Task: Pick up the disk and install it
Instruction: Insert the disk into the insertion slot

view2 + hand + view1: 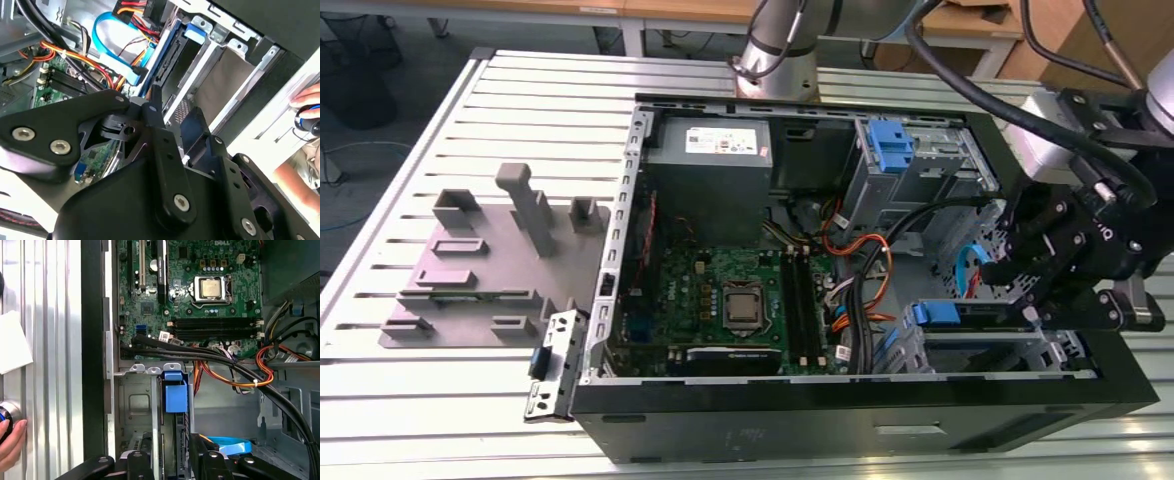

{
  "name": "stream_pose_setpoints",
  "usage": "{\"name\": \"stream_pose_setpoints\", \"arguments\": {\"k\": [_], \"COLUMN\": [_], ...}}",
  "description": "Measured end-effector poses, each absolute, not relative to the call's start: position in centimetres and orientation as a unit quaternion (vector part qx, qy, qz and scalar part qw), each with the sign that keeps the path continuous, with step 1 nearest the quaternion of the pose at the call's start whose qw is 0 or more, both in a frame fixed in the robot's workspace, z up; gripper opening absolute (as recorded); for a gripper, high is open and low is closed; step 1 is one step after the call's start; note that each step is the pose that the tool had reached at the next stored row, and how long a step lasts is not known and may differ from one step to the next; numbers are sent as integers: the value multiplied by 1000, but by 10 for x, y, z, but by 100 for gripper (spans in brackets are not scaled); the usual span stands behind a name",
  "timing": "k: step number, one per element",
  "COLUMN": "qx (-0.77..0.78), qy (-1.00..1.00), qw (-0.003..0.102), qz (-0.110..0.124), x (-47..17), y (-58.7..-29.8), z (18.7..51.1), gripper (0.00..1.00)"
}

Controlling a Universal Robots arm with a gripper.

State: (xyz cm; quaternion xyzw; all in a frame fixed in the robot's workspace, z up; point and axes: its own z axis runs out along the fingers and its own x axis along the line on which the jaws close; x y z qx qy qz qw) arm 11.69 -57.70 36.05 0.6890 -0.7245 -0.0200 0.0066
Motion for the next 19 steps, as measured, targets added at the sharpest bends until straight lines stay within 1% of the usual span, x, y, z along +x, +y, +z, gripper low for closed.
{"name": "stream_pose_setpoints", "arguments": {"k": [6, 10, 19], "qx": [691, 691, 692], "qy": [-723, -722, -722], "qw": [2, -5, -6], "qz": [-16, -16, -16], "x": [111, 110, 111], "y": [-575, -572, -565], "z": [357, 356, 355], "gripper": [42, 42, 42]}}
